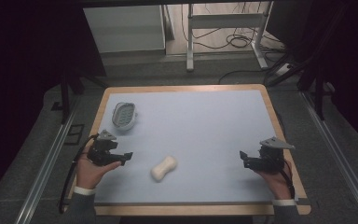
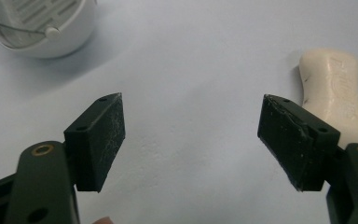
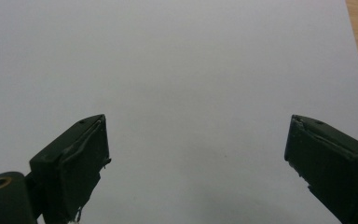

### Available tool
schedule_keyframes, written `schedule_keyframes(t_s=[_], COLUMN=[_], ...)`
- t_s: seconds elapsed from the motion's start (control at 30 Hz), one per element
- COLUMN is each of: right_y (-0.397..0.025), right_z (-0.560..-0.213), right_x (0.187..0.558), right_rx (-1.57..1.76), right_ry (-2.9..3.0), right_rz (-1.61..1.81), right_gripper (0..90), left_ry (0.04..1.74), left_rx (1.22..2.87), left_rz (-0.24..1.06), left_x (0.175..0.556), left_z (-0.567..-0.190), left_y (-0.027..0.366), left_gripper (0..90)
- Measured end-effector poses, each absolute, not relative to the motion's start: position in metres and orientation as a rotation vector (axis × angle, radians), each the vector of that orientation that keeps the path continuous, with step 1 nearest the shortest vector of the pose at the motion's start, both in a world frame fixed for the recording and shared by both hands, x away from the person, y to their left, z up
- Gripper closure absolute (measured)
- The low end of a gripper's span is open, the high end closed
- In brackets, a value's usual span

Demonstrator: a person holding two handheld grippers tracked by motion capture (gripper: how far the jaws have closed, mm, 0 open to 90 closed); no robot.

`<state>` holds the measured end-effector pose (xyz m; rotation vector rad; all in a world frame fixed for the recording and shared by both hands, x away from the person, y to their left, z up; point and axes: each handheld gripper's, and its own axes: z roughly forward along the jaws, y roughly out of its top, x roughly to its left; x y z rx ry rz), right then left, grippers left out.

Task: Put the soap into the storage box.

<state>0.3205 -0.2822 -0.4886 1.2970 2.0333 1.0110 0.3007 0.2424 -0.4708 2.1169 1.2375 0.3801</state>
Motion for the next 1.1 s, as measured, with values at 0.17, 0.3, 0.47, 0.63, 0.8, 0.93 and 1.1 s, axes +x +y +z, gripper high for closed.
schedule_keyframes(t_s=[0.17,0.3,0.47,0.63,0.8,0.93,1.1], right_y=[-0.283,-0.283,-0.284,-0.284,-0.284,-0.285,-0.285], right_z=[-0.488,-0.489,-0.490,-0.490,-0.490,-0.489,-0.489], right_x=[0.320,0.321,0.321,0.320,0.320,0.319,0.320], right_rx=[1.297,1.296,1.307,1.302,1.301,1.298,1.300], right_ry=[2.034,2.034,2.031,2.032,2.030,2.027,2.027], right_rz=[1.001,0.988,0.975,0.966,0.959,0.957,0.953], right_gripper=[6.3,6.3,6.3,6.3,6.3,6.3,6.3], left_ry=[1.219,1.213,1.196,1.177,1.155,1.134,1.115], left_rx=[2.132,2.142,2.165,2.186,2.211,2.235,2.264], left_rz=[0.382,0.381,0.390,0.377,0.371,0.365,0.357], left_x=[0.303,0.304,0.304,0.304,0.305,0.306,0.307], left_z=[-0.459,-0.456,-0.453,-0.451,-0.448,-0.443,-0.442], left_y=[0.240,0.238,0.233,0.228,0.219,0.210,0.202], left_gripper=[22.0,21.4,21.4,21.1,20.9,20.7,20.6])
